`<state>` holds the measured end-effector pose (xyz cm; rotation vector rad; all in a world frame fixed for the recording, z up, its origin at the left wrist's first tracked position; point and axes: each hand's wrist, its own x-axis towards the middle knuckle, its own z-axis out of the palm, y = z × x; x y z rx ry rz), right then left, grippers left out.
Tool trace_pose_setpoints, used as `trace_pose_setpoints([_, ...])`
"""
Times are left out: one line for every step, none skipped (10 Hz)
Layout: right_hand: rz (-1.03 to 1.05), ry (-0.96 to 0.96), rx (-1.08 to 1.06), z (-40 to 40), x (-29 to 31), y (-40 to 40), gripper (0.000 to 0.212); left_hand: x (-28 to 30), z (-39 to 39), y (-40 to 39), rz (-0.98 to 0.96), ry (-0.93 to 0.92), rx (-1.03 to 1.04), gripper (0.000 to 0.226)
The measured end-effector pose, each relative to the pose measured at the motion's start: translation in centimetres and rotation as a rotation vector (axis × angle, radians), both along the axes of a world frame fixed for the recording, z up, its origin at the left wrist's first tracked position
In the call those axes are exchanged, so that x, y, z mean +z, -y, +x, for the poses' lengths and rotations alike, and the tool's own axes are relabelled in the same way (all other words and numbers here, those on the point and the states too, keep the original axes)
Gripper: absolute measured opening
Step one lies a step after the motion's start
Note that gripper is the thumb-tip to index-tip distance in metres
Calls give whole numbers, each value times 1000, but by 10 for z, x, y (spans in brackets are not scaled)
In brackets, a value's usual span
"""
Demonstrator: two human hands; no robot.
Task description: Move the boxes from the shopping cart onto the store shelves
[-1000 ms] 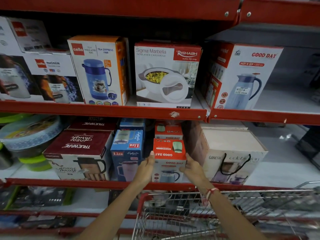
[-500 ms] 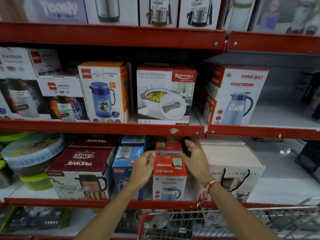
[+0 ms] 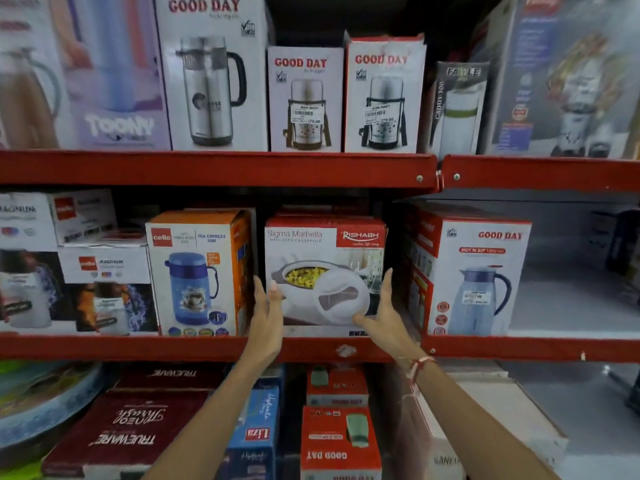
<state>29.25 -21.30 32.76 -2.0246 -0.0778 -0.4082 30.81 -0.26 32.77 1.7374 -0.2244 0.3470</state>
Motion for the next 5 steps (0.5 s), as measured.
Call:
trace_pose_setpoints([-57, 38, -20, -3, -4, -1, 113, -4, -2, -8, -35, 50, 29, 59])
trace_pose_setpoints([-83, 82, -28, -11, -8, 4, 111, -6, -3, -21, 0, 7, 7, 64])
trace_pose_setpoints([-88, 79, -50, -23, -7, 5, 108, -1, -16, -24, 5, -6, -45, 60])
trace_pose_setpoints([-78, 19, -60, -31, -4, 4, 106, 5, -32, -22, 15, 21, -100, 42])
trace_pose_setpoints([-108, 94, -156, -45, 19, -8, 99, 20, -41, -22, 120, -29, -76, 75])
